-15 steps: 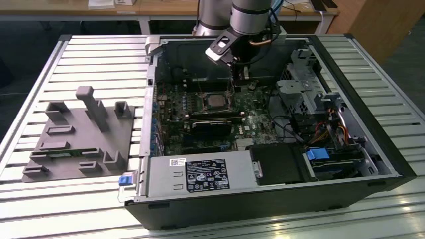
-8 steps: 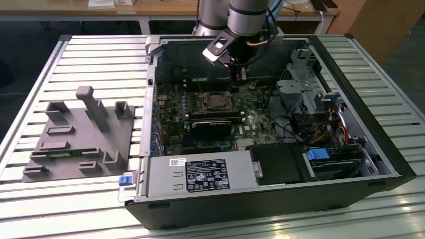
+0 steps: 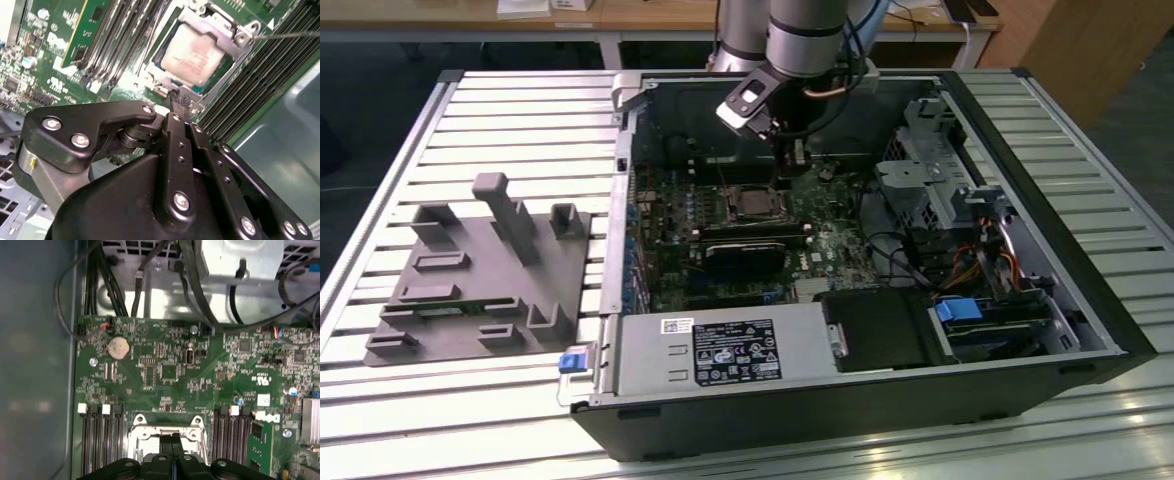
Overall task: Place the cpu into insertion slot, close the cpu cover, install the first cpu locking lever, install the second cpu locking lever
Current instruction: 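Close the cpu cover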
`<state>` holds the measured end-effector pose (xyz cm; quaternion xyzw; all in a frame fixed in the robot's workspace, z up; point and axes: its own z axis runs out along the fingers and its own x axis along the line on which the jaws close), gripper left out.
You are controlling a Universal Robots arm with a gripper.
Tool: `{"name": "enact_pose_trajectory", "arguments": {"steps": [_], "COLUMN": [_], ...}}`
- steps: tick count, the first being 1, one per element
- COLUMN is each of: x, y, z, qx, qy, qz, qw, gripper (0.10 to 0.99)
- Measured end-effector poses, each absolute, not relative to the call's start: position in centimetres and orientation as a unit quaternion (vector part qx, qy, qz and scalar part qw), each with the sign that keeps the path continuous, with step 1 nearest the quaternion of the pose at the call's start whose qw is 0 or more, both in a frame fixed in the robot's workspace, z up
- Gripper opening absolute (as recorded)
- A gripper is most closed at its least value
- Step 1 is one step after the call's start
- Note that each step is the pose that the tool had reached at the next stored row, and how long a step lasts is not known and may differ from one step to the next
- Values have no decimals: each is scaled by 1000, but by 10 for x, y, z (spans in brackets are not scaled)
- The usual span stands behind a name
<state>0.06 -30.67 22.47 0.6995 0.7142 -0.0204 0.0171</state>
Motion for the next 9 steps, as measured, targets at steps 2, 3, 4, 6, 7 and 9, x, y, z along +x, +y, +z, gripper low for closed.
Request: {"name": "enact_pose_trajectory", "arguments": {"steps": [2, 3, 4, 6, 7, 9], "x": [-3, -4, -6, -8, -9, -10], "y": [-307, -307, -307, -307, -307, -307], "z": [223, 222, 222, 220, 220, 219], "qx": [700, 699, 699, 699, 700, 700], "qy": [714, 714, 714, 714, 714, 714], "qz": [-20, -20, -20, -20, -20, -21], "qw": [17, 17, 17, 17, 17, 17], "gripper": [106, 106, 106, 106, 106, 106]}}
